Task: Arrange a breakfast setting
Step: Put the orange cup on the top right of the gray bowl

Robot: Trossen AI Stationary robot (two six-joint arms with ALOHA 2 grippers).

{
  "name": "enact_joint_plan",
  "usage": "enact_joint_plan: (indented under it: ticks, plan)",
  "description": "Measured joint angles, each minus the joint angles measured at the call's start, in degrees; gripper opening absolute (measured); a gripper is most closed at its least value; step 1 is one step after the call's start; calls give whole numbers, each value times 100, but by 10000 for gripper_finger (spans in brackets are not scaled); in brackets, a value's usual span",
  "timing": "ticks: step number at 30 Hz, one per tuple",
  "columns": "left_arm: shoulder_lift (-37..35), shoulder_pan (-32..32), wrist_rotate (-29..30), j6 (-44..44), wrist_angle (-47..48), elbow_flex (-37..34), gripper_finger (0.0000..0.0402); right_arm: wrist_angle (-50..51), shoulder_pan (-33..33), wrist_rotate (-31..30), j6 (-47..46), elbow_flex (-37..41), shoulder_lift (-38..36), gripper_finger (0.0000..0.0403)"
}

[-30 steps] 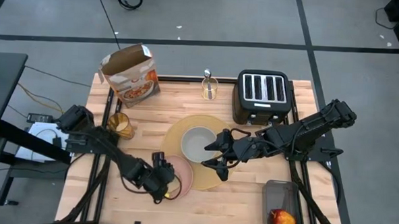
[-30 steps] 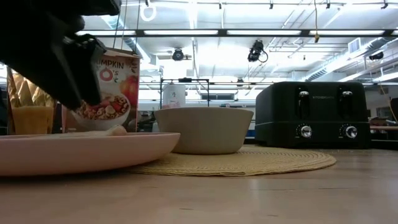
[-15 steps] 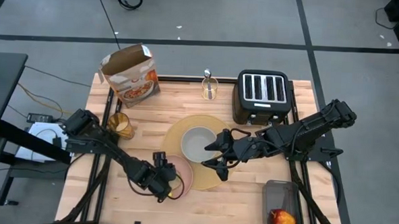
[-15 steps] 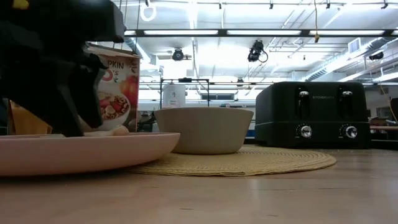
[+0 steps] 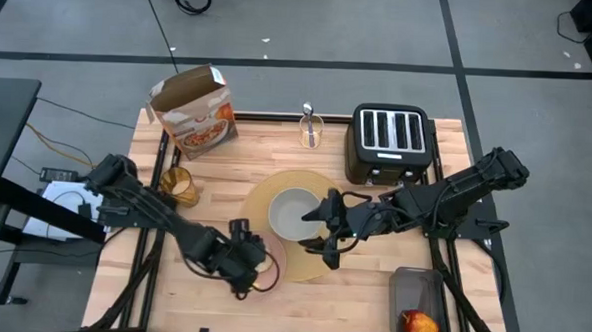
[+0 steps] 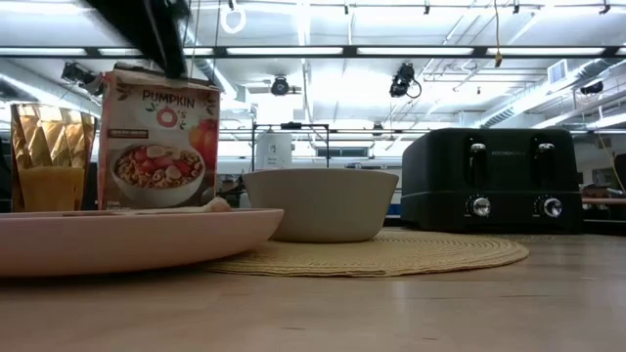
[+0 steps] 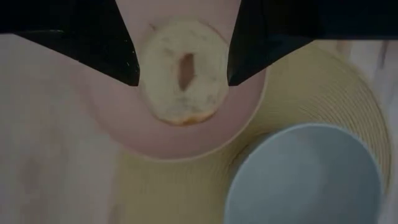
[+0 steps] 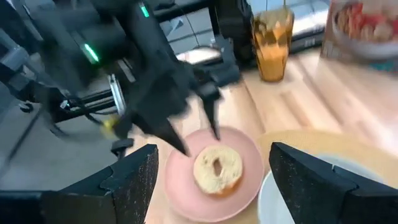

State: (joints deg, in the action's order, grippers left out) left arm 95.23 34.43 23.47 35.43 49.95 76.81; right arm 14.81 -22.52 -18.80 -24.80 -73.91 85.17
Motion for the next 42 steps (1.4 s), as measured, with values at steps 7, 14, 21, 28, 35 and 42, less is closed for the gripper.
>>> enact_joint_plan:
  ticks: [7, 14, 21, 28, 35, 42]
  plan:
    - [-463, 515, -565, 1985, 2636, 1552, 249, 370, 86, -121, 427, -448, 0, 316]
    - [-918, 826, -686, 3364, 3952, 2711, 249, 742, 78, -437, 1101, -874, -10, 316]
    - [-1746, 651, -193, 3831, 3998, 2432, 249, 836, -191, -430, 1212, -872, 0, 316]
    - [-2287, -389, -250, 3758, 4008, 1370, 249, 1251, -513, -269, 1091, -872, 0, 316]
    - [-2519, -1467, -916, 3402, 4011, 172, 249, 1975, -1245, -95, 642, -872, 0, 316]
    - [-2676, -2541, -1203, 2918, 4012, -928, 247, 2091, -1802, -92, 235, -872, -1, 316]
